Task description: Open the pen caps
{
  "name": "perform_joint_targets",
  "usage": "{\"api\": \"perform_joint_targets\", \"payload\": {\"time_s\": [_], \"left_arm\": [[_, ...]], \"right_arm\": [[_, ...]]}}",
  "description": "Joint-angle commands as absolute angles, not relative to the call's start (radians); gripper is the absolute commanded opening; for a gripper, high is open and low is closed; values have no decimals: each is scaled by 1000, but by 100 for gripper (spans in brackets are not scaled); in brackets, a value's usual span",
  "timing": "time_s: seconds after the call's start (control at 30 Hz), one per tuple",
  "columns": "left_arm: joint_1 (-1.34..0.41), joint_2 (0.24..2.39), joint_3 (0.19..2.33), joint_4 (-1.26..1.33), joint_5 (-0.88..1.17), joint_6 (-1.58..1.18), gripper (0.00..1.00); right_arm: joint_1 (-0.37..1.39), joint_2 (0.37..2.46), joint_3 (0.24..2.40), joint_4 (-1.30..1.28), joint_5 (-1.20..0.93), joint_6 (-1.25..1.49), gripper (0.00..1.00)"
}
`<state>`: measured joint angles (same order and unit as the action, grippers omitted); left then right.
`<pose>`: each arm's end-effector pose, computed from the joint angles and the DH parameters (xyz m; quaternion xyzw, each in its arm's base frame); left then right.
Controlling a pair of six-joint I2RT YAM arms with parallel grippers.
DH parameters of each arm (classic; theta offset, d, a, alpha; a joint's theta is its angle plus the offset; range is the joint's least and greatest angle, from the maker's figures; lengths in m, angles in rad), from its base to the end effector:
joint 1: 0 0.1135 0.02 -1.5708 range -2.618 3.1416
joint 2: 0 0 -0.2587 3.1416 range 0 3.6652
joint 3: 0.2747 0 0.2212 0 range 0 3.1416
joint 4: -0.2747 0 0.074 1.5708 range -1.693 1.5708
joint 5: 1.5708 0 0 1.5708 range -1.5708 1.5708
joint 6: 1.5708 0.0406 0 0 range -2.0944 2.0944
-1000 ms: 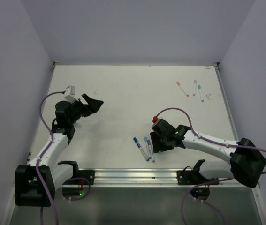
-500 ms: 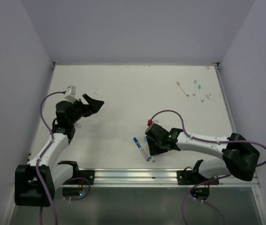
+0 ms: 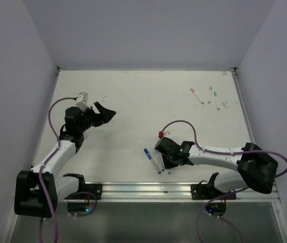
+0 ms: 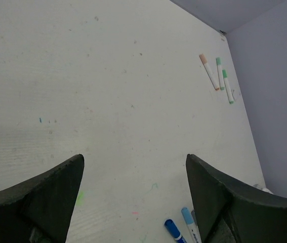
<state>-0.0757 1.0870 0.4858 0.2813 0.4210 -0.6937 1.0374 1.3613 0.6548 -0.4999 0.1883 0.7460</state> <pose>0.2127 -0.0328 0.2366 -0.1246 0.7925 -0.3719 0.4671 0.1121 0.1750 0.1676 -0.1253 0.9712 0.0823 0.1852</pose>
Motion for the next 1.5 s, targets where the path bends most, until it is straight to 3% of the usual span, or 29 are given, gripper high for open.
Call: {"api": "perform_joint_targets", "payload": {"time_s": [0.0,0.03,0.3,0.6,0.83,1.3,1.47], "left_arm": [[-139,1123,572,253,431,-634,84],[-159,1147,581,253,433,-621,84],[-299,1250,534,542,590,-757,81],[-431,1396,480,932,718,-962,73],[-546,1500,479,1023,660,-1063,71],[-607,1591,540,983,583,-1118,57],[-621,1606,552,985,580,-1124,46]], "right_arm": [[1051,1398,632,-469,247,782,5],[1052,1391,629,-472,259,781,0],[1049,1233,748,-563,385,647,0],[1000,1169,804,-479,272,526,0],[983,1181,859,-428,244,492,0],[982,1213,879,-387,202,477,0],[980,1229,891,-377,201,469,0]]}}
